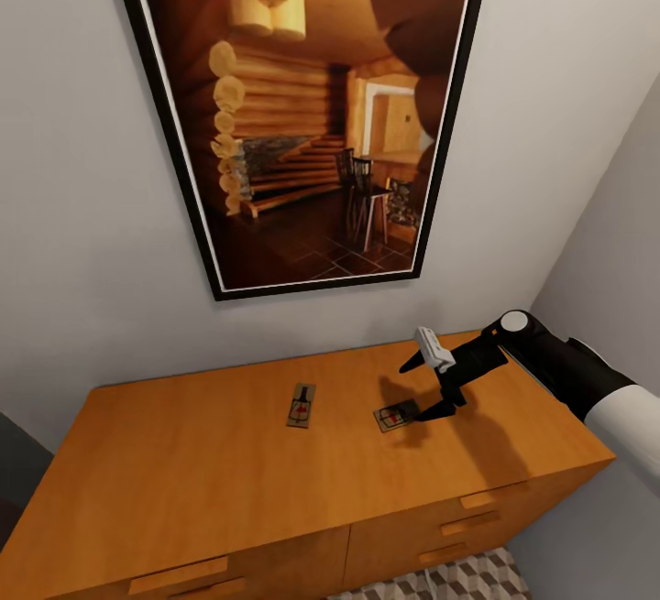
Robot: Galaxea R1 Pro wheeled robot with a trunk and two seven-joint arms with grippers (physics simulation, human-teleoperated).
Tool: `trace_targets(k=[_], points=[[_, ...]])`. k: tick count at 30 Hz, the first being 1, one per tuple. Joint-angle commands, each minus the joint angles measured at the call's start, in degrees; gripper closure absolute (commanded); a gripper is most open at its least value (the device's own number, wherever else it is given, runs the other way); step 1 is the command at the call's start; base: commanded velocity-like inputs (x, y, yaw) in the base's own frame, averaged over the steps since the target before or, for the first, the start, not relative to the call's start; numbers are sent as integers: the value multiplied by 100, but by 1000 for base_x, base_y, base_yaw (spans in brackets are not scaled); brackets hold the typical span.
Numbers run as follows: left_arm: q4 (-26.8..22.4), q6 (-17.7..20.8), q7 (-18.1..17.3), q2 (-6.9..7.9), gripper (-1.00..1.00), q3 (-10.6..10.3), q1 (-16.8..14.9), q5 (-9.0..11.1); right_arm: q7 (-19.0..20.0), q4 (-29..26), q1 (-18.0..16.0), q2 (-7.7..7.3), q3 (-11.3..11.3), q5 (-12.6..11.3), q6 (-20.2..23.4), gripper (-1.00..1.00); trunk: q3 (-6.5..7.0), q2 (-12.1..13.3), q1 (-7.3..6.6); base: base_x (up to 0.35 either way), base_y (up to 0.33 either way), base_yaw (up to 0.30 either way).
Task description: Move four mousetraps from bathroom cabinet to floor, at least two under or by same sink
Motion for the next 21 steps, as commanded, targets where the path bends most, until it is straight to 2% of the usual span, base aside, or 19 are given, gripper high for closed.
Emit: trace_targets(k=[1, 9, 14, 16, 21], points=[[12, -31, 13, -4, -100, -49, -4, 42, 1, 20, -10, -5, 27, -53, 83, -100, -10, -11, 4, 0, 0, 0], [12, -32, 13, -4, -100, -49, -4, 42, 60, 232, -10, -2, 30, -68, 146, -100, -10, -11, 4, 0, 0, 0], [12, -30, 13, -4, -100, -49, -4, 42, 351, 327, -10, -1, 33, -70, 227, -100, -10, -11, 4, 0, 0, 0], [12, -30, 13, -4, -100, -49, -4, 42, 537, 398, -10, -1, 35, -68, 385, -100, -10, -11, 4, 0, 0, 0], [12, -30, 13, -9, -100, -49, -4, 42, 696, 458, -10, -4, 31, -61, 663, -100, -10, -11, 4, 0, 0, 0]])
